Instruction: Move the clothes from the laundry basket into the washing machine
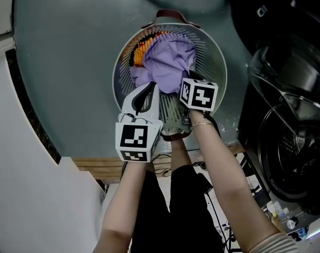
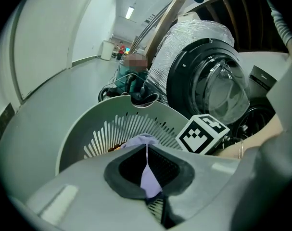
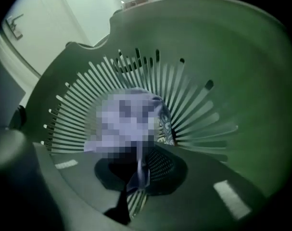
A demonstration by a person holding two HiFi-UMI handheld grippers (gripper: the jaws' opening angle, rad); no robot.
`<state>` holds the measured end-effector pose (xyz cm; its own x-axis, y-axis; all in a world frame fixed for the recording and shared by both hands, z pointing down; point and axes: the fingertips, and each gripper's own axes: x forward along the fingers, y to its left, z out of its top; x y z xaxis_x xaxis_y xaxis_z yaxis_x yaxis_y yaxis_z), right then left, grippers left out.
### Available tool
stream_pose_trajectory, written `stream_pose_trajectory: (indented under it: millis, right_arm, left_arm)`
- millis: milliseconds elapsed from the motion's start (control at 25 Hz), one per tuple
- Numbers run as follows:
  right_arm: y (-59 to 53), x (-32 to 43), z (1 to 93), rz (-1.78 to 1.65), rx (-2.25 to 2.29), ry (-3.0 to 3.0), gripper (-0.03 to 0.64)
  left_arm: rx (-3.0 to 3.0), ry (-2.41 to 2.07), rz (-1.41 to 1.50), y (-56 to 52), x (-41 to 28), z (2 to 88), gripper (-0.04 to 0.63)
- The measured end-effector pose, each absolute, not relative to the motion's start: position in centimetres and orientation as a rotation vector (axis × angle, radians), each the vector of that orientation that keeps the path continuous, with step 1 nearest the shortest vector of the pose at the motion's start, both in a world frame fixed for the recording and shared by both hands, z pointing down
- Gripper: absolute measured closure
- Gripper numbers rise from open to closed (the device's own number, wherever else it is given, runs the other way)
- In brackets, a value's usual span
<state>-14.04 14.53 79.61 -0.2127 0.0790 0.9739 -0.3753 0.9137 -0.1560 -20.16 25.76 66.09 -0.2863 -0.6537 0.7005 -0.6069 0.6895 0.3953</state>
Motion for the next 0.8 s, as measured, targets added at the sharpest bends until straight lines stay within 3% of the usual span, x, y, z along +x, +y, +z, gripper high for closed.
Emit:
stream_pose_trajectory:
  millis: [480, 800]
  right_arm:
    - [15.8, -17.4, 65.7, 0.605, 0.154, -2.015, 0.558]
    - [17.3, -18.7, 54.8, 0.664, 0.114, -2.152, 0.558]
  left_arm:
    - [1.054, -1.973, 0.020, 25.7, -21.1, 59.7, 0.496]
    - [1.154, -1.954, 0.079, 25.4, -20.8, 52.5, 0.471]
